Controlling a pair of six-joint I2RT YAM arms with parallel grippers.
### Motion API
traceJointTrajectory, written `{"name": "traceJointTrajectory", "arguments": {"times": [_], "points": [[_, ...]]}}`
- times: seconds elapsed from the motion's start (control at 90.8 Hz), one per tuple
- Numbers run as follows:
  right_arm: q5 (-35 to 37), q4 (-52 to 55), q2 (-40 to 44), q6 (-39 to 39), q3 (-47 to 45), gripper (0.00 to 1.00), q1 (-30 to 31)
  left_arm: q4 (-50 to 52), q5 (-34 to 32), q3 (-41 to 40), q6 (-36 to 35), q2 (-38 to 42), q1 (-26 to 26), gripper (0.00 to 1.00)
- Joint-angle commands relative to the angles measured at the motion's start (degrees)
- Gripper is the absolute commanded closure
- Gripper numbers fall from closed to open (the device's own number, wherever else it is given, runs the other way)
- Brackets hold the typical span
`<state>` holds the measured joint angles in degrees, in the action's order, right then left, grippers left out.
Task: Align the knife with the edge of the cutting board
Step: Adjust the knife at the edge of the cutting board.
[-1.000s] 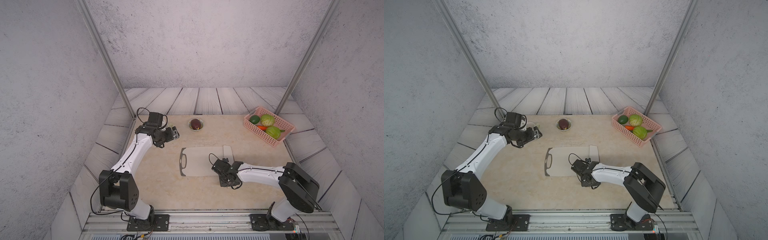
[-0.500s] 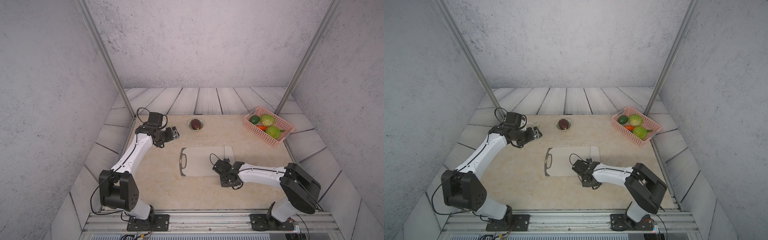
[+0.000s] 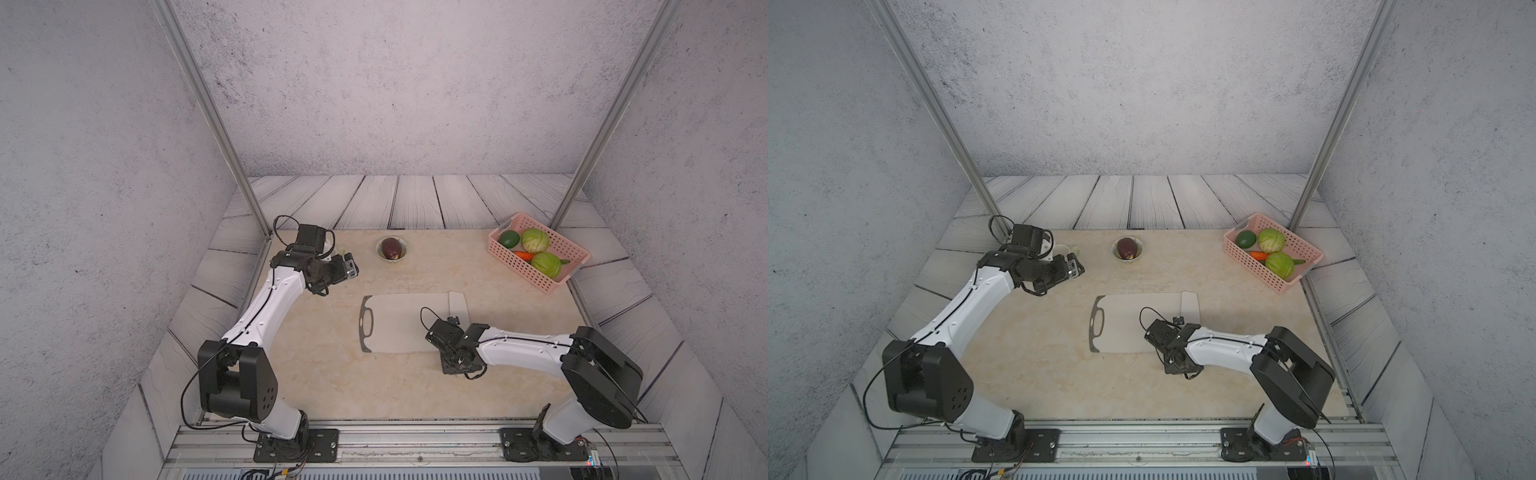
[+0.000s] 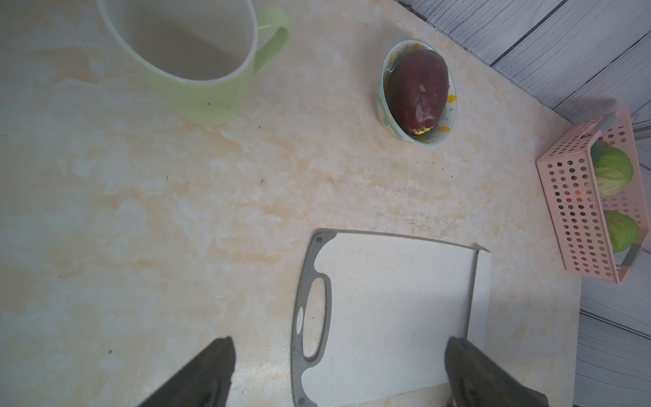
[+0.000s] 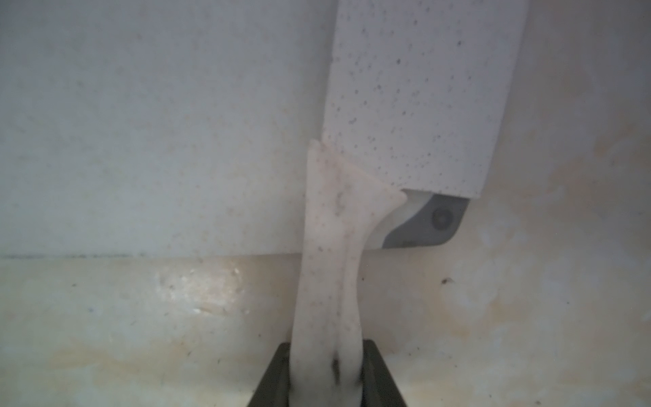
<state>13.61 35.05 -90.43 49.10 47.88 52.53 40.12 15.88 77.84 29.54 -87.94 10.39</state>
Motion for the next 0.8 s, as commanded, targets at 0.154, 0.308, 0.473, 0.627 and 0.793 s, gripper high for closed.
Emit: {"name": "traceJointTrajectory", "arguments": {"times": [0.154,0.308,0.473,0.627,0.793], "points": [[-0.4,0.2,0.5,-0.6,0.0,0.8,-0.2,0.8,-0.4,0.9,-0.9,-0.5,0.2,0.02],[-0.7,-0.2,0.4,-0.8,-0.1,0.8,-0.2,0.8,-0.4,0.9,-0.9,-0.5,0.2,0.02],[-1.1,-0.7,0.0,-1.1,0.1,0.8,-0.2,0.8,-0.4,0.9,-0.9,-0.5,0.2,0.02],[-1.2,-0.6,-0.1,-1.3,0.3,0.8,-0.2,0.8,-0.4,1.0,-0.9,-0.5,0.2,0.02],[-1.5,-0.6,-0.2,-1.8,0.6,0.8,-0.2,0.8,-0.4,1.0,-1.0,-0.5,0.1,0.02]]}}
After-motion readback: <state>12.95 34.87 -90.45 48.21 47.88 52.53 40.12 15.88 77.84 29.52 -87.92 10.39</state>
